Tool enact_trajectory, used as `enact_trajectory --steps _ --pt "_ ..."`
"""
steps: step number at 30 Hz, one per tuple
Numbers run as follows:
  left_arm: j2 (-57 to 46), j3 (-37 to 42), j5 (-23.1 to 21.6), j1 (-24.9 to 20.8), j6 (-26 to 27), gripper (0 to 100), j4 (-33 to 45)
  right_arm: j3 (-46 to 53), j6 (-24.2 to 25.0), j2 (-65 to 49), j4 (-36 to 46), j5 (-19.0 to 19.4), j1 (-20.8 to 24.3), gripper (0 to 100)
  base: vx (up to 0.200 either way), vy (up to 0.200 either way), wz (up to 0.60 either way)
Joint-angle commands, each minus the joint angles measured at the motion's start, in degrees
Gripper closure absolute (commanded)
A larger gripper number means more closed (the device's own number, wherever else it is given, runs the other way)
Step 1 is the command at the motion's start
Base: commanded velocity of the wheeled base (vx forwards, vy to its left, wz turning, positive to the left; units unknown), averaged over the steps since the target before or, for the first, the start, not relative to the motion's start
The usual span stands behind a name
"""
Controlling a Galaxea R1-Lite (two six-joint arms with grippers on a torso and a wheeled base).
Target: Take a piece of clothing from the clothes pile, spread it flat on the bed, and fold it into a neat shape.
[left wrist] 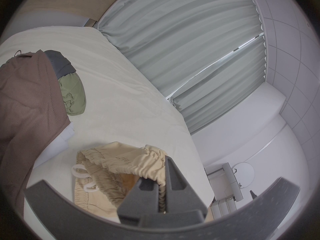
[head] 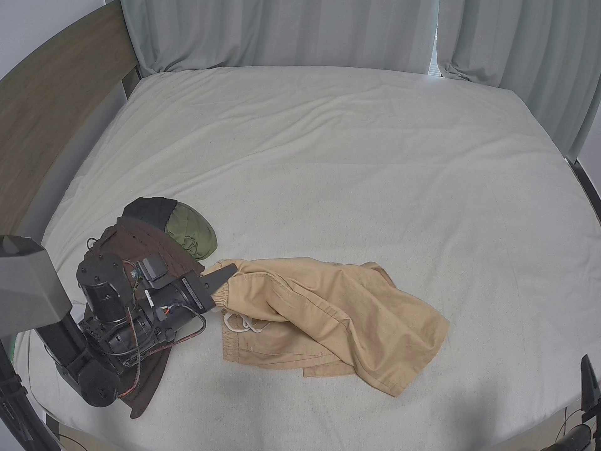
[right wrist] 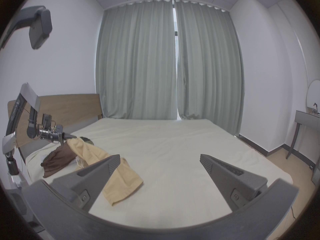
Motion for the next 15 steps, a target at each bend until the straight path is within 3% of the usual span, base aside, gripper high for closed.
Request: enact_trajectory --steps 1,4,8,15 --pt "0.1 0.1 0.0 0.3 0.1 100 0.0 -6.8 0.3 8.7 -2.3 0.2 3.0 0 0.000 0.000 0.00" --pt "0.4 0.0 0.0 0.3 0.1 100 -0.1 -6.7 1.6 12.5 -1.9 1.6 5.1 0 0.000 0.000 0.00" --pt "0.8 -0.6 0.0 0.5 -0.1 100 -0.1 -7.2 4.8 19.2 0.0 6.1 8.0 0 0.000 0.000 0.00" --pt "0.5 -0.6 0.0 0.7 0.1 100 -0.1 -12.8 12.6 31.7 -0.4 16.4 9.8 0 0.000 0.000 0.00"
